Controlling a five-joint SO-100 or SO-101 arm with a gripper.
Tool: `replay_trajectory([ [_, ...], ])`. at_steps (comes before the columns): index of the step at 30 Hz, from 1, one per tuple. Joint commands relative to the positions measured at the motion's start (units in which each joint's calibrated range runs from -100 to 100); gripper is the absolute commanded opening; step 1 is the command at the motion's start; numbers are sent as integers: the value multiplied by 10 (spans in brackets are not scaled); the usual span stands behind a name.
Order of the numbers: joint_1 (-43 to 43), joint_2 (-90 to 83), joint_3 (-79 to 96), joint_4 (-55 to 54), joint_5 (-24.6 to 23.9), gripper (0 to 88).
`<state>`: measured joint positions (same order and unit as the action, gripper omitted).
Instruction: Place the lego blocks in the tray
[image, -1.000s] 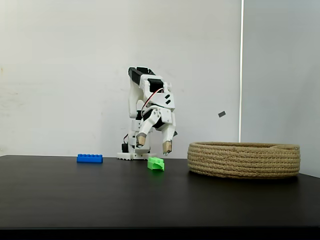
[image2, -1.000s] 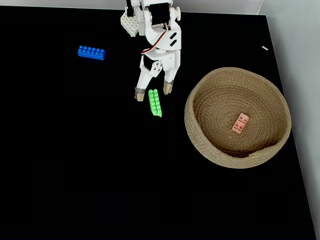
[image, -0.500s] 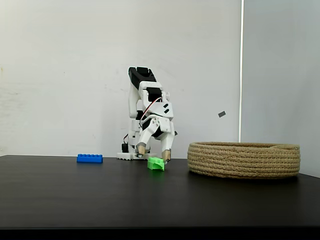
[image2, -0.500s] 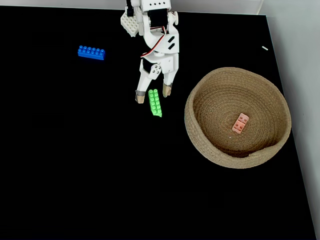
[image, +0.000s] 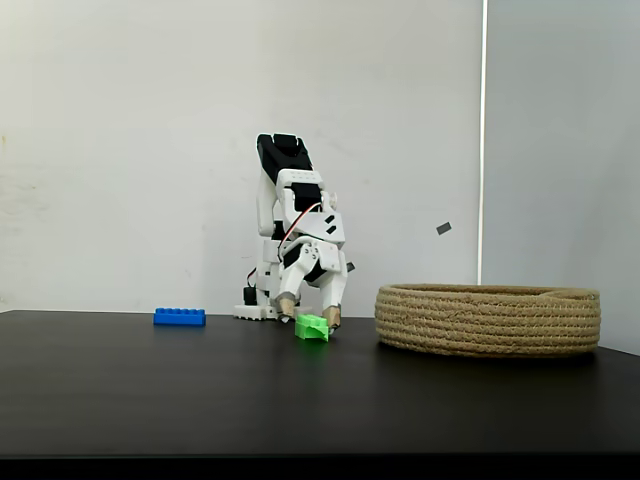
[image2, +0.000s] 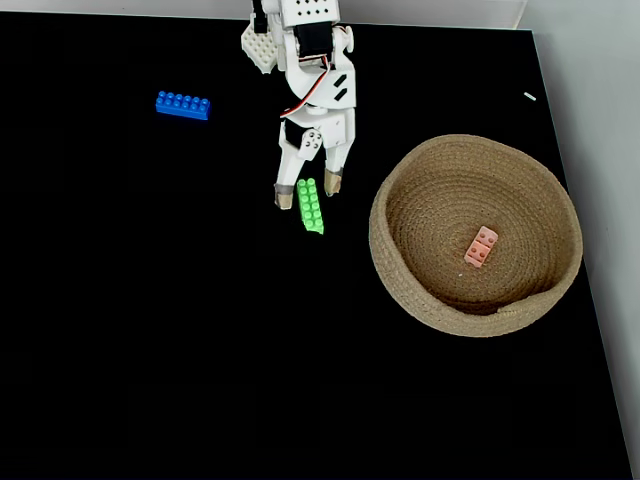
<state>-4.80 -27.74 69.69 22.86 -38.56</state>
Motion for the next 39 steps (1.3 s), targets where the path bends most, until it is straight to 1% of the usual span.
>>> replay_trajectory([
  [1,19,7,3,-36,5,208],
  [6,23,31,3,-54,5,202],
  [12,22,29,3,-64,18,90],
  [18,17,30,4,-68,23,4],
  [24,16,-15,-3,-54,27,3],
  [29,13,-105,-39,43,26,3],
  [32,6,-182,-52,83,29,3],
  [36,-47,-319,-44,86,36,3],
  [39,-81,-310,-86,86,38,3],
])
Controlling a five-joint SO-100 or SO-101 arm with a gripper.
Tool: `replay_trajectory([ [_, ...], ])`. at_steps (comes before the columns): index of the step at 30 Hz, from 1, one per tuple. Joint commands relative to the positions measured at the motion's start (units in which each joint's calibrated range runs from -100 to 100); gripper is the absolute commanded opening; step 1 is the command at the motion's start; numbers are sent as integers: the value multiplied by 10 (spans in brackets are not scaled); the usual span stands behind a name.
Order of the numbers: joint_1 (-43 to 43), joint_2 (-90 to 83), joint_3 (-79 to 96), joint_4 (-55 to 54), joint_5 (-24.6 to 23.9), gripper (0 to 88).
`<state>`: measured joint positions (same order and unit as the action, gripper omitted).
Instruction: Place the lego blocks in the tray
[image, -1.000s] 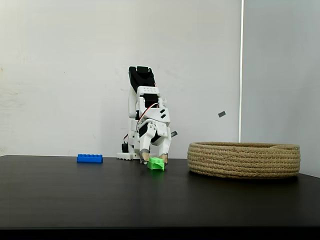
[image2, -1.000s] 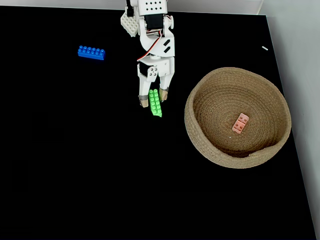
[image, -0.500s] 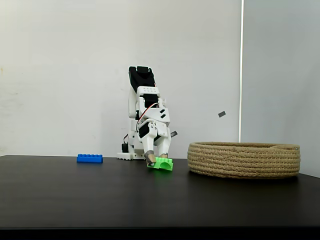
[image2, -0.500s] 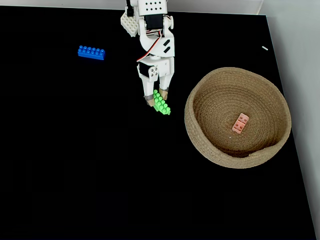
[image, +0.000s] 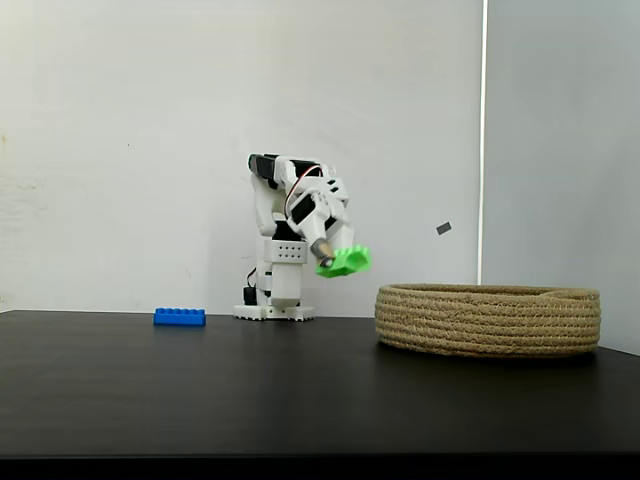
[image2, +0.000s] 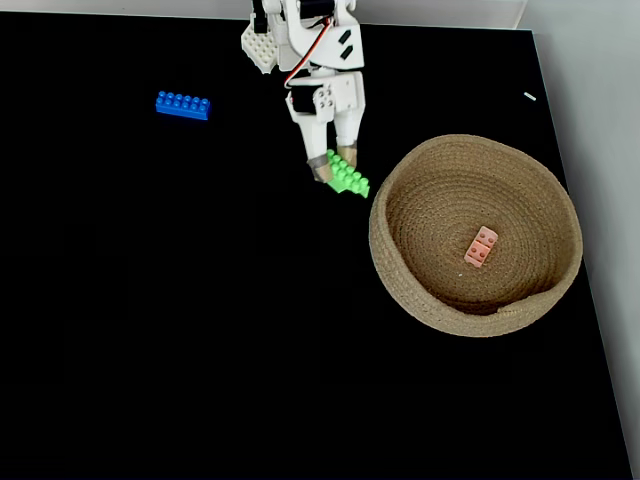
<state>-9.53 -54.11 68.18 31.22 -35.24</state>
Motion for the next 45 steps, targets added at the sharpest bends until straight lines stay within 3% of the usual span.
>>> replay_trajectory([
  [1,-44,-32,-91,1,5,3],
  [6,-95,41,-126,-158,51,3],
  [8,-114,73,-124,-220,65,89],
  [18,-130,130,-131,-229,28,285],
  [23,-119,120,-121,-212,37,299],
  [32,54,100,-92,-77,157,322],
  [35,147,97,-136,80,200,347],
  [38,251,81,-168,160,257,354],
  [42,320,141,-276,367,326,386],
  [45,355,166,-255,438,367,381],
])
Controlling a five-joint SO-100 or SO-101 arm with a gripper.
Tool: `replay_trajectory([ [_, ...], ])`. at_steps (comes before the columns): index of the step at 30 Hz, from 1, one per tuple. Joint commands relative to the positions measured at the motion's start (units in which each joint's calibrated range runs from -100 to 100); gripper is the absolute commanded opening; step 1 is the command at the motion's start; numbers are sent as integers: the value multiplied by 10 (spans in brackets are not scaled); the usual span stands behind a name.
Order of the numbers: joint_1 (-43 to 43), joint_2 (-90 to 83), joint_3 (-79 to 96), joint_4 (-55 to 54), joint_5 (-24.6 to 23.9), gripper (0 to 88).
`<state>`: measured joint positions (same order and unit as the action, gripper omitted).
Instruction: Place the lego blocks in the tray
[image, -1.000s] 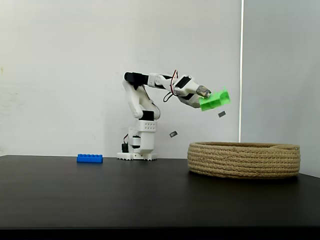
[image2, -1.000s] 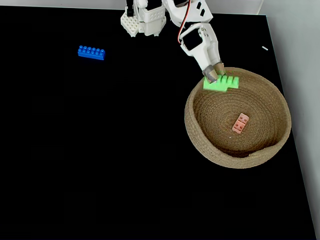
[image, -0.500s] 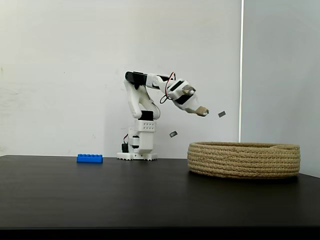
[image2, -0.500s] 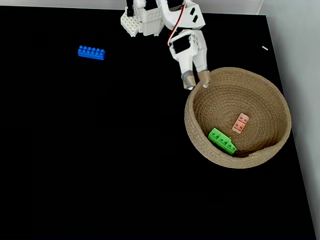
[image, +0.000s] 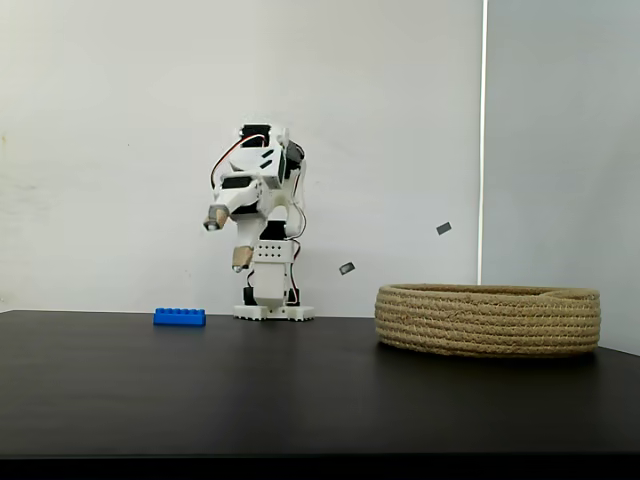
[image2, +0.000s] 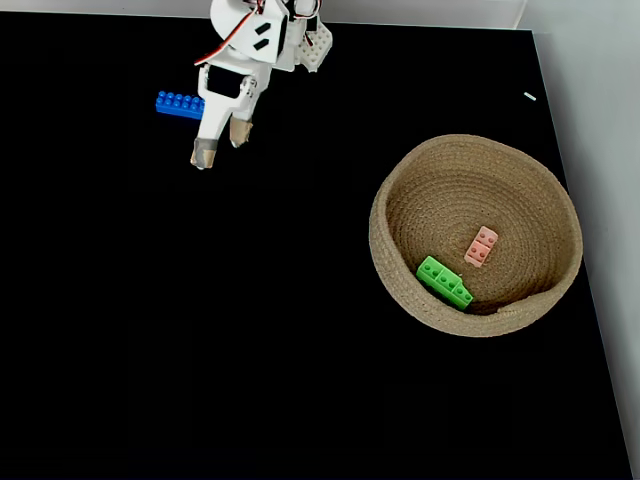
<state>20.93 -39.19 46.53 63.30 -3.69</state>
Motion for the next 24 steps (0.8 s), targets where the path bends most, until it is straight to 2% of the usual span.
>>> replay_trajectory([
  [1,59,20,-20,126,59,381],
  [4,85,20,29,135,63,382],
  [11,207,19,45,145,134,399],
  [19,341,20,96,42,243,410],
  [24,395,23,127,3,283,401],
])
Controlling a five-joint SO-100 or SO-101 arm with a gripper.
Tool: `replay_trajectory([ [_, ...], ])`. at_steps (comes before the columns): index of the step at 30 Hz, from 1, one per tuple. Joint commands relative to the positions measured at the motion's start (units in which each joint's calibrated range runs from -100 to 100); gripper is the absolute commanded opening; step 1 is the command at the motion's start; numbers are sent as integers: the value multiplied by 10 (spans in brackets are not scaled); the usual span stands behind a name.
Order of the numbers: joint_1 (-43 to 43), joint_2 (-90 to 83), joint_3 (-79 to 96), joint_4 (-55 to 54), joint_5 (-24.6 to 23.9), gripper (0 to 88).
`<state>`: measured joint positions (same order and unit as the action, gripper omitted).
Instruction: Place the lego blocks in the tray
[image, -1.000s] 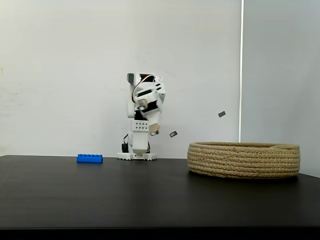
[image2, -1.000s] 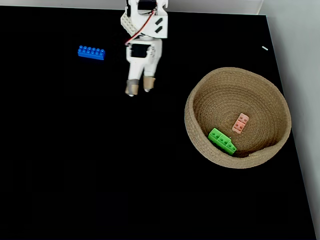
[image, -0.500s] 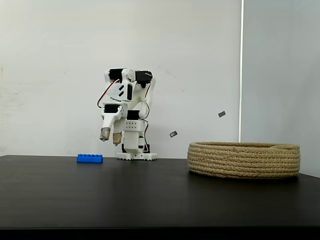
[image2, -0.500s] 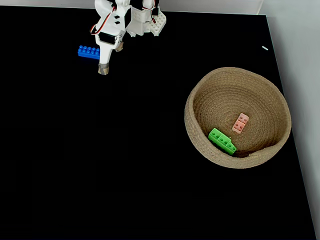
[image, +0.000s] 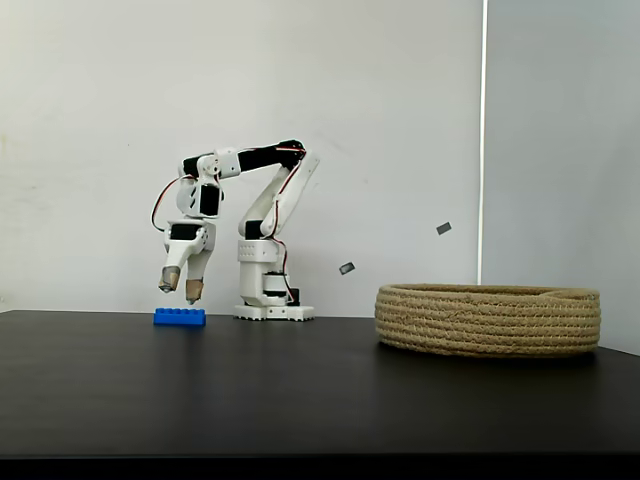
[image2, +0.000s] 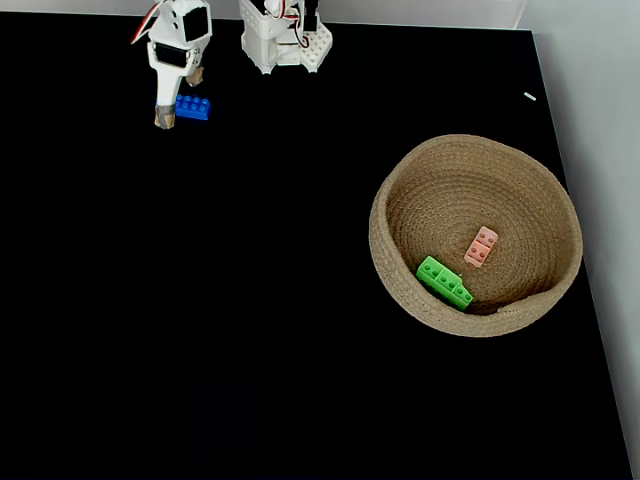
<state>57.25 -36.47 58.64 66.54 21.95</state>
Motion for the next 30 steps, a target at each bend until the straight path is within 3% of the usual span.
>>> replay_trajectory([
  [1,38,-1,15,-43,30,397],
  [6,40,36,42,-117,30,288],
  [9,31,78,35,-138,31,172],
  [12,25,107,31,-154,39,3],
  [17,8,111,7,-158,38,2],
  [19,-32,93,-30,-146,4,2],
  [24,-187,53,-181,-124,-135,2],
  [30,-363,-36,-180,-169,-224,2],
])
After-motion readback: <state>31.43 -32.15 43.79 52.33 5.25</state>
